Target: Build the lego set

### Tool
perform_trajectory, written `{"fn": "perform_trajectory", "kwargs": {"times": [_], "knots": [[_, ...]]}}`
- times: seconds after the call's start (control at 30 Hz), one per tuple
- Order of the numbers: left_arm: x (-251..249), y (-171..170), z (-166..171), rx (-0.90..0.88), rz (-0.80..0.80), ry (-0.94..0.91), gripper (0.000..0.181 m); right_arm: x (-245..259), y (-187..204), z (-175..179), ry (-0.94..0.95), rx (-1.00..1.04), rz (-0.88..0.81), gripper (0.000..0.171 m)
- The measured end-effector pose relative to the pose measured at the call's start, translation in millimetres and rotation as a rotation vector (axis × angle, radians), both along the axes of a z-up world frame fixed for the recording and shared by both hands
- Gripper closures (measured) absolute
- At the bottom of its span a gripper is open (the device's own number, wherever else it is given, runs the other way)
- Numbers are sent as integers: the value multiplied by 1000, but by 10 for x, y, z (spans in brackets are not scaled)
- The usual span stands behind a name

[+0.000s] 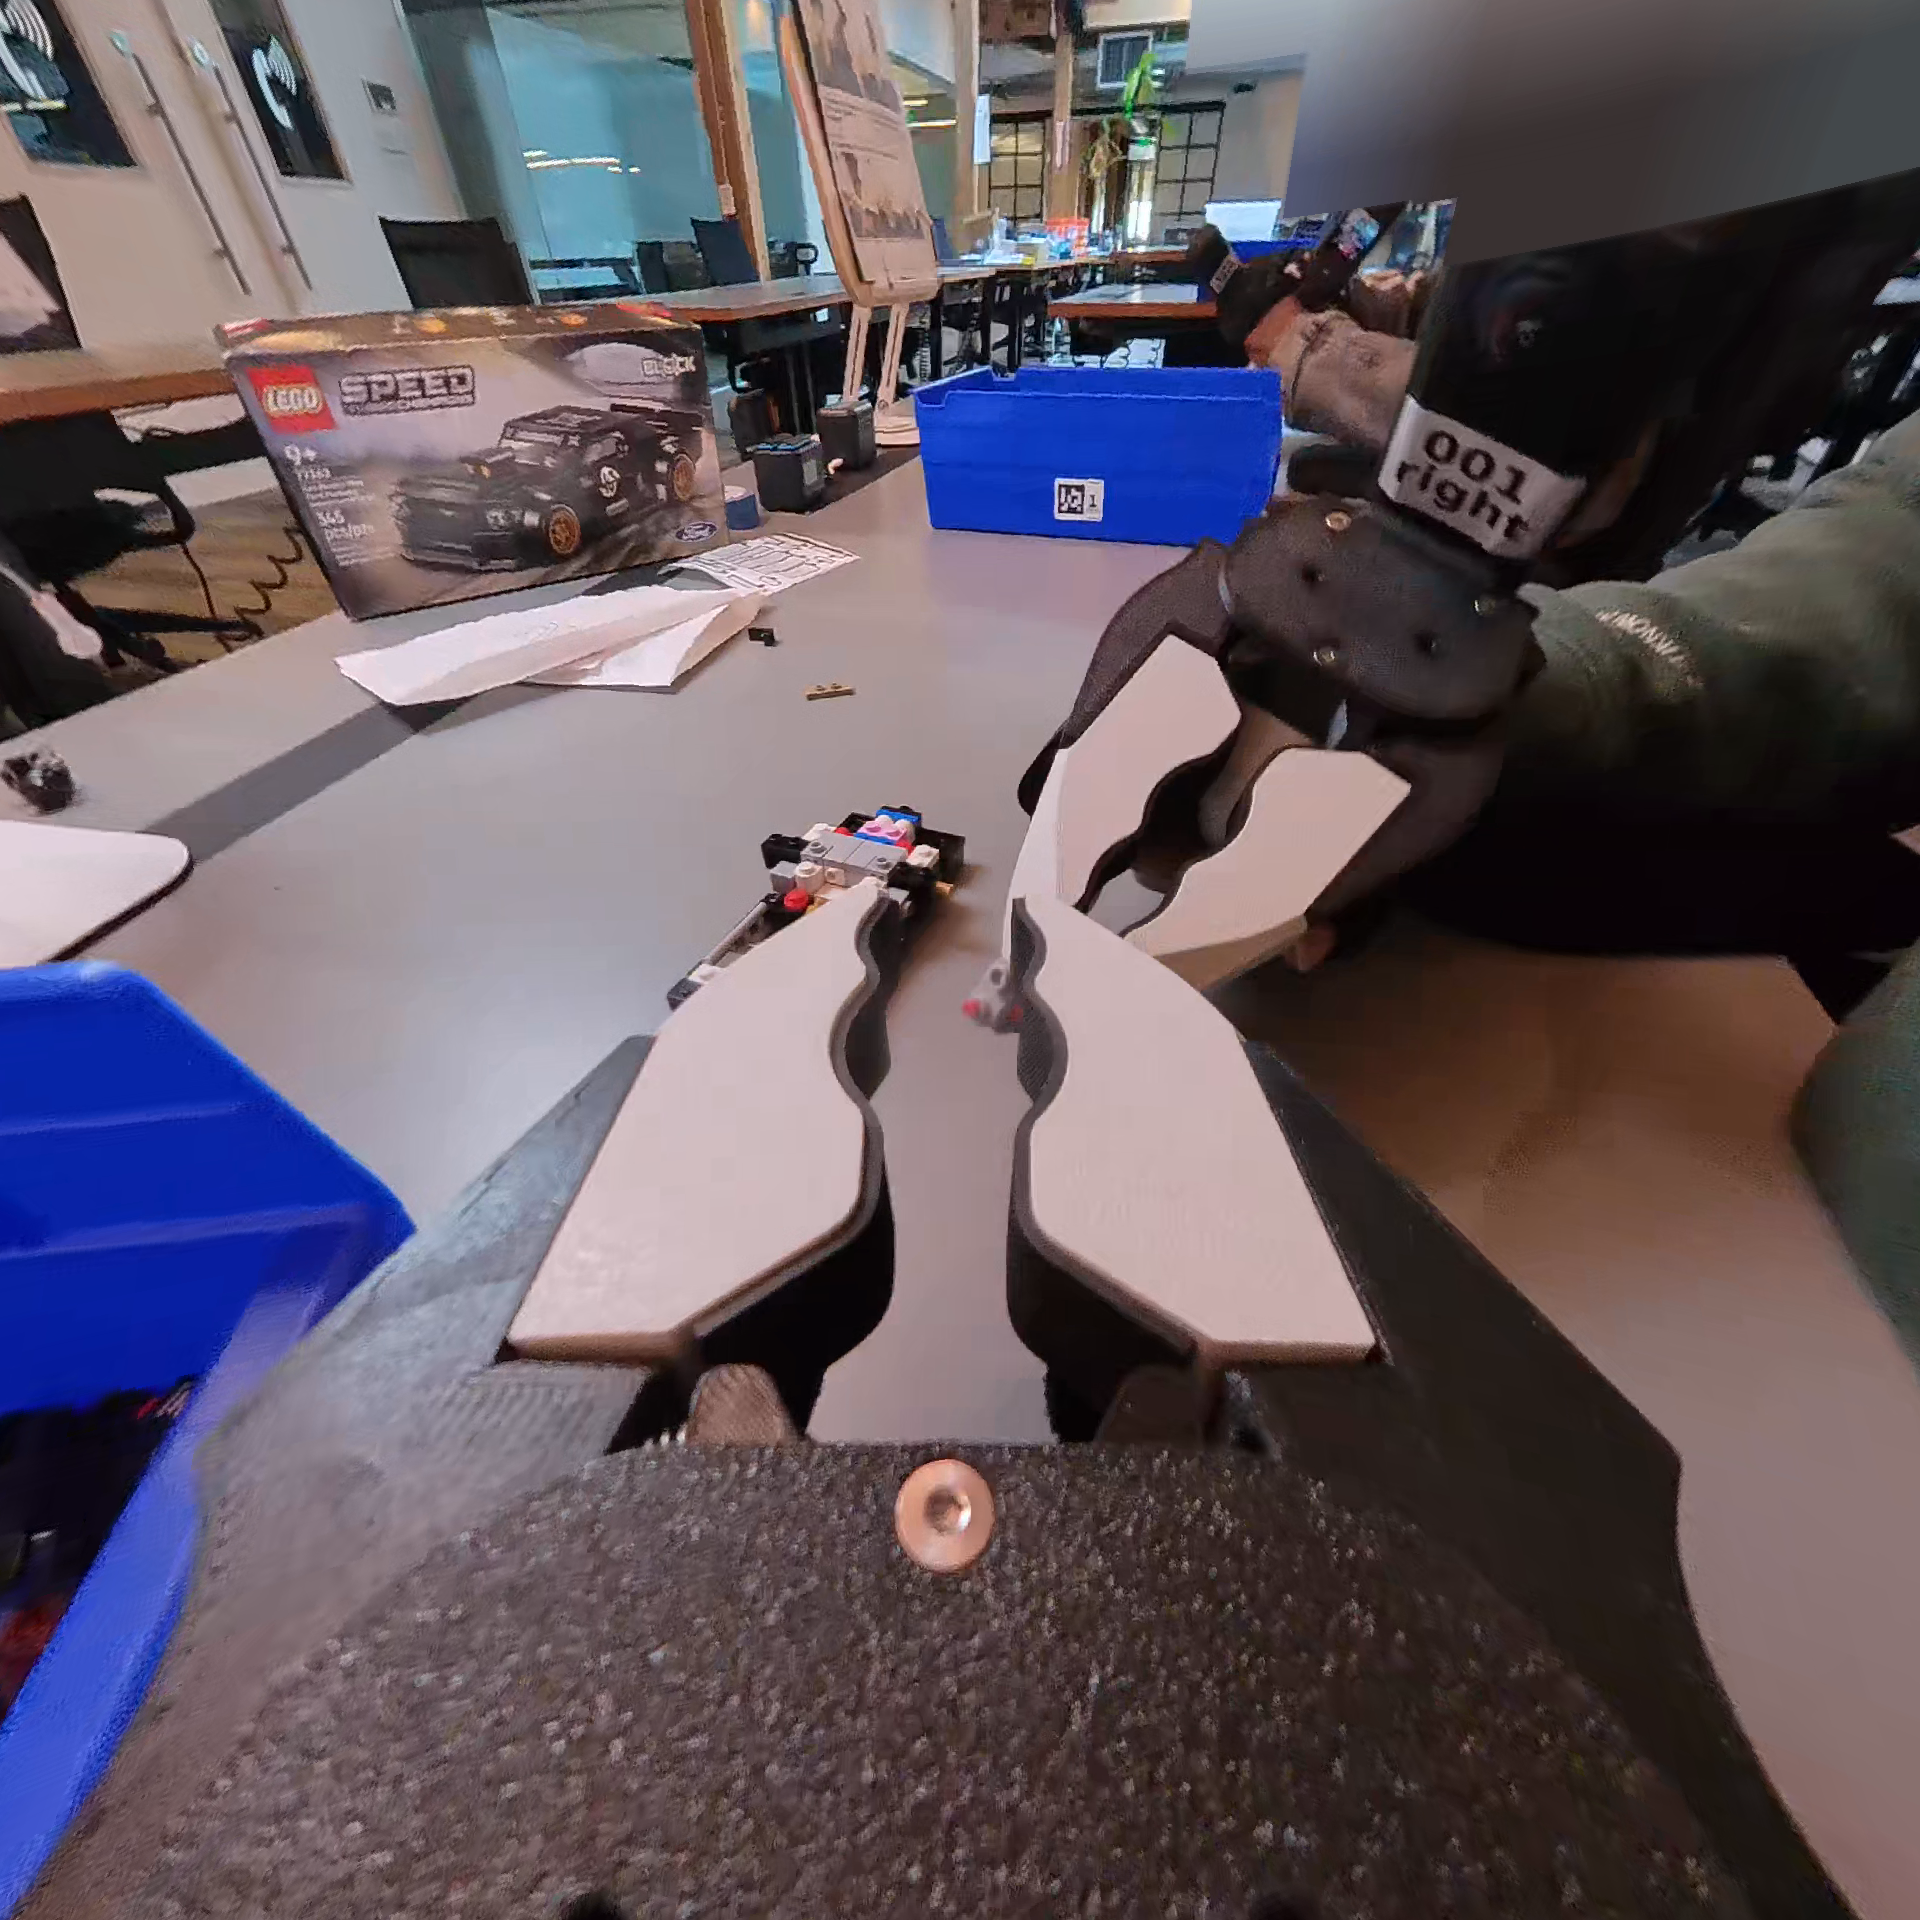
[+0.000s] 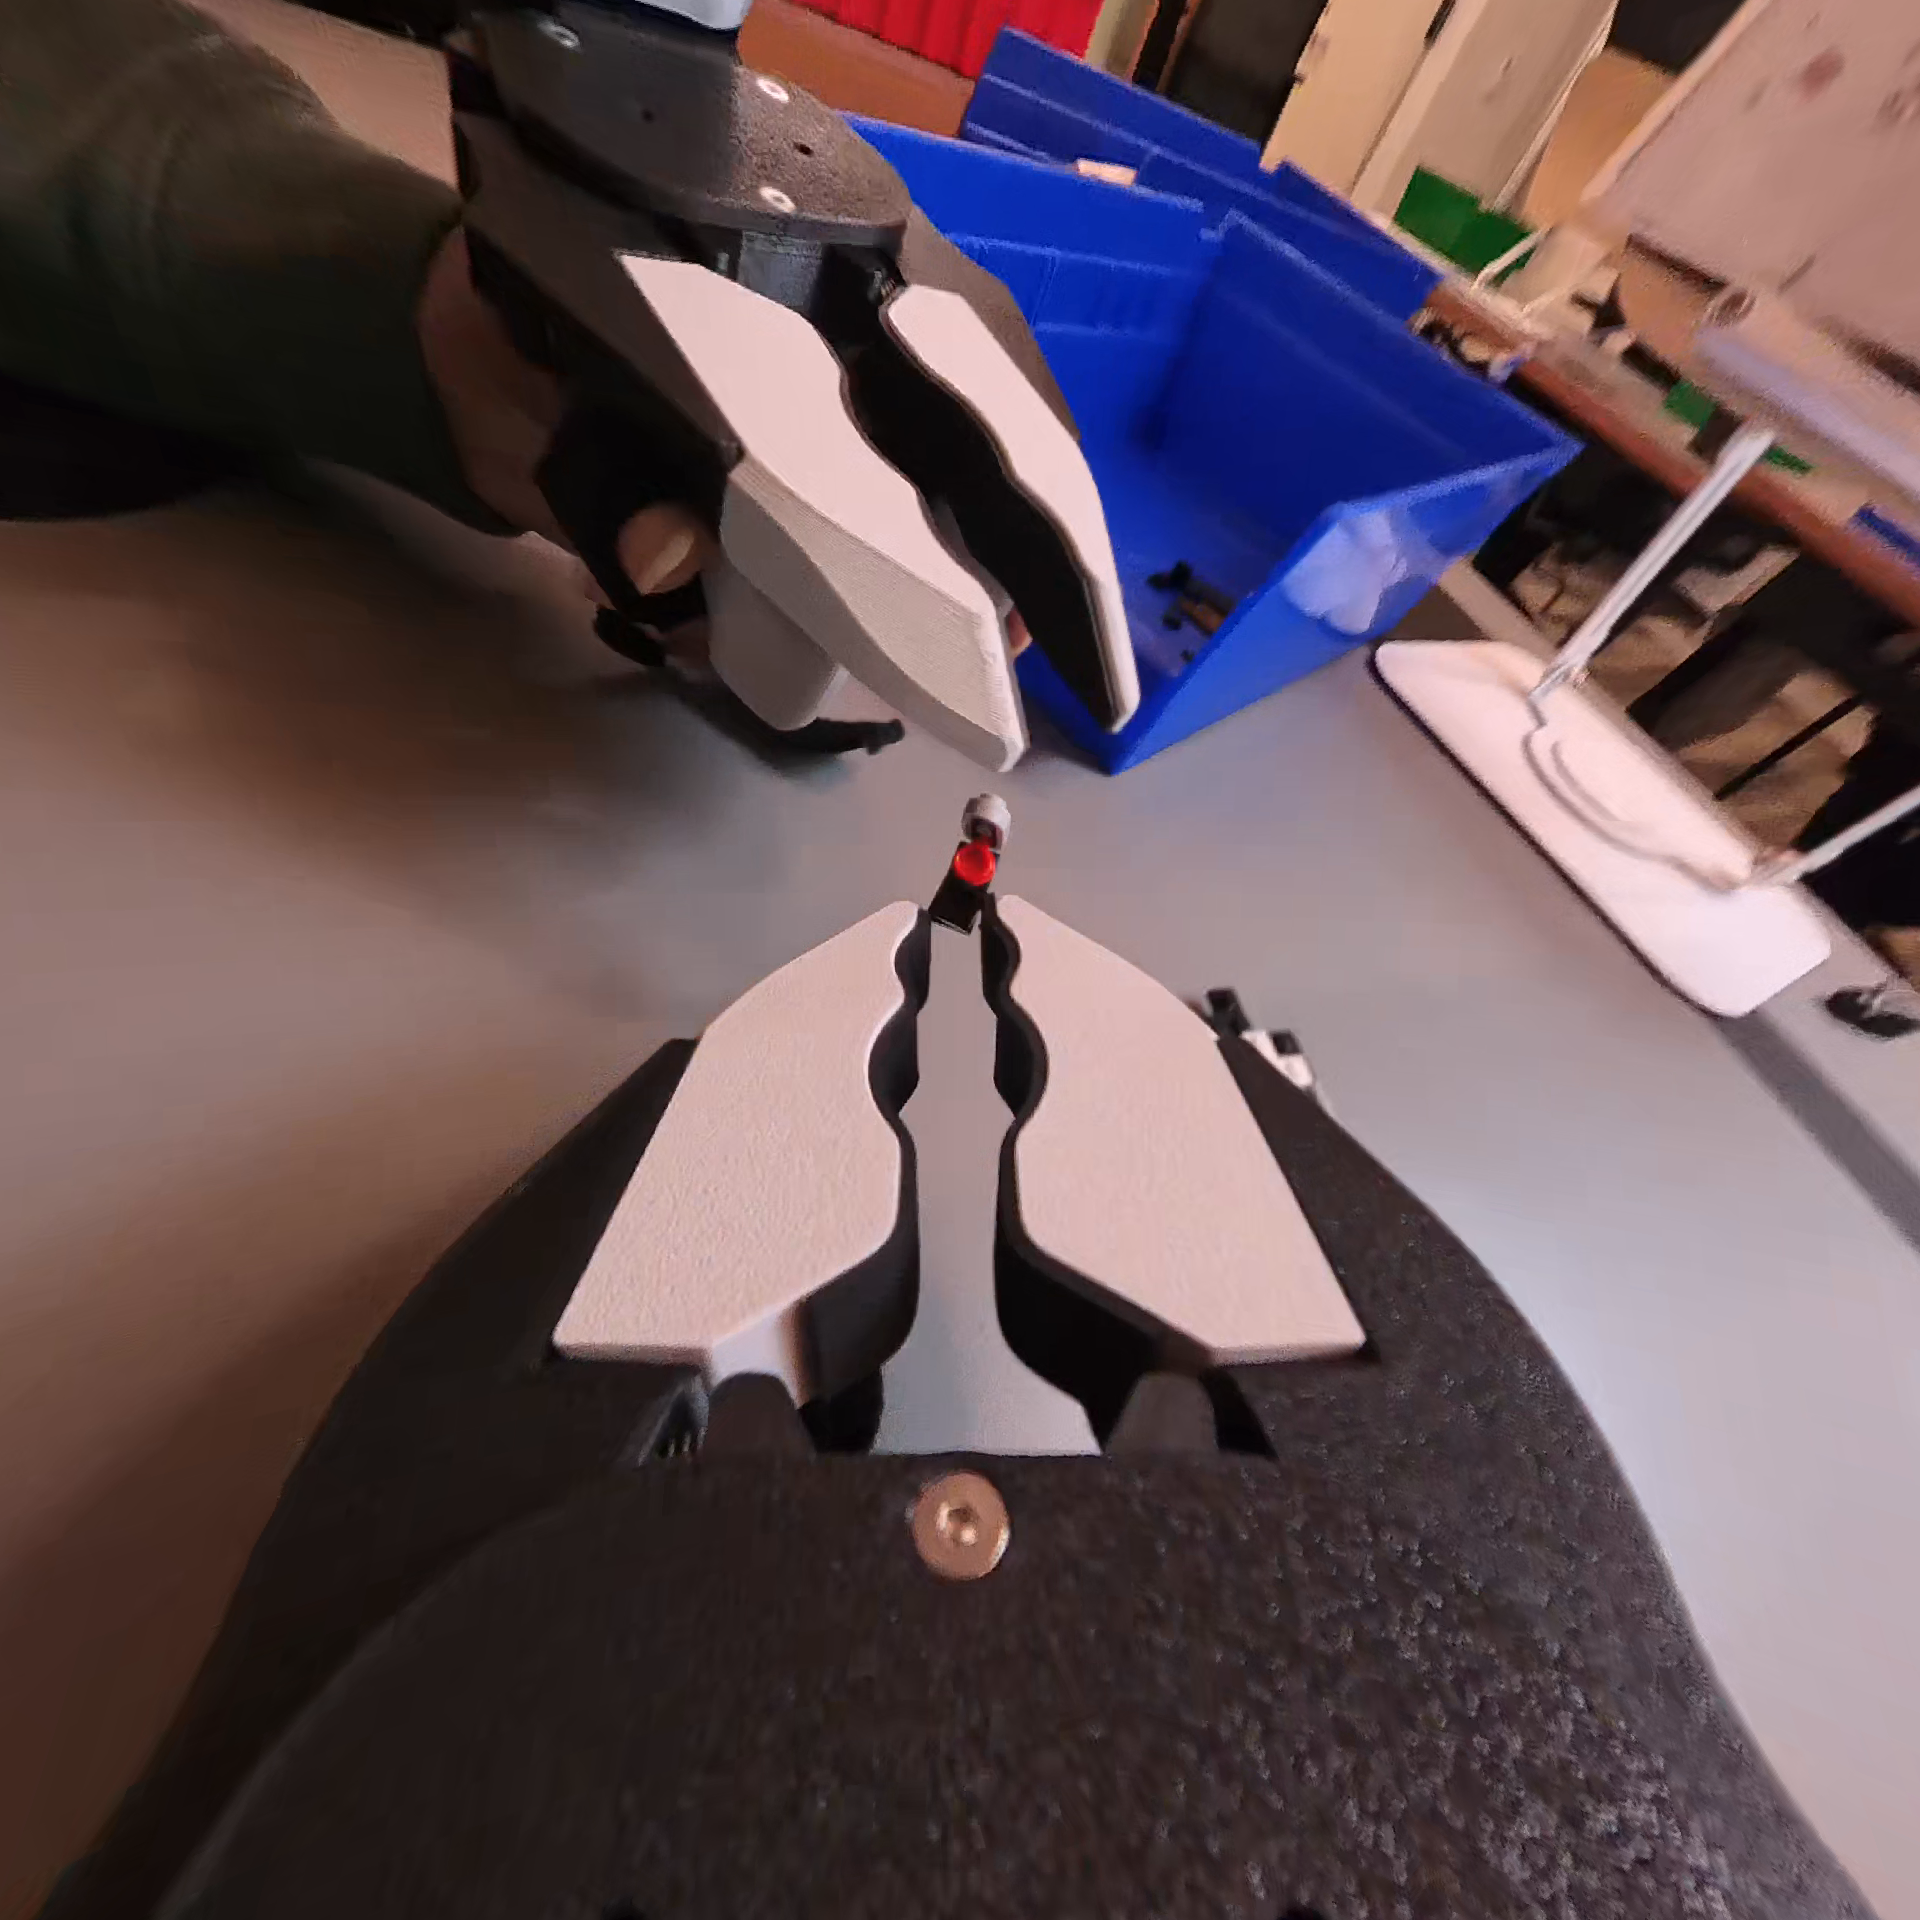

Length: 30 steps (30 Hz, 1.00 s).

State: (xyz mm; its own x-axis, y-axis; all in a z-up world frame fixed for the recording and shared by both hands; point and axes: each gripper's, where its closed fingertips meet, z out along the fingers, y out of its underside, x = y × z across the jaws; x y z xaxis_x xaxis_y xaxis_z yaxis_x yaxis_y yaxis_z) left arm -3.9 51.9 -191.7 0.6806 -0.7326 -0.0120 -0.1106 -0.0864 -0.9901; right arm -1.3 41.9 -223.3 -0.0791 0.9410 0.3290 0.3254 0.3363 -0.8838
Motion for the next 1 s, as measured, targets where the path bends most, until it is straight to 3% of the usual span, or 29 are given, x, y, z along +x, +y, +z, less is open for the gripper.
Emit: {"fn": "perform_trajectory", "kwargs": {"times": [0.2,0.67,1.0], "knots": [[-178,92,-32,-11,59,18,162,-335,115,177,78,45,19,162],[-209,19,-129,-74,-13,41,169,-268,14,171,91,112,52,164],[-221,-15,-36,-24,-25,36,175,-238,-41,389,206,171,38,171]]}}
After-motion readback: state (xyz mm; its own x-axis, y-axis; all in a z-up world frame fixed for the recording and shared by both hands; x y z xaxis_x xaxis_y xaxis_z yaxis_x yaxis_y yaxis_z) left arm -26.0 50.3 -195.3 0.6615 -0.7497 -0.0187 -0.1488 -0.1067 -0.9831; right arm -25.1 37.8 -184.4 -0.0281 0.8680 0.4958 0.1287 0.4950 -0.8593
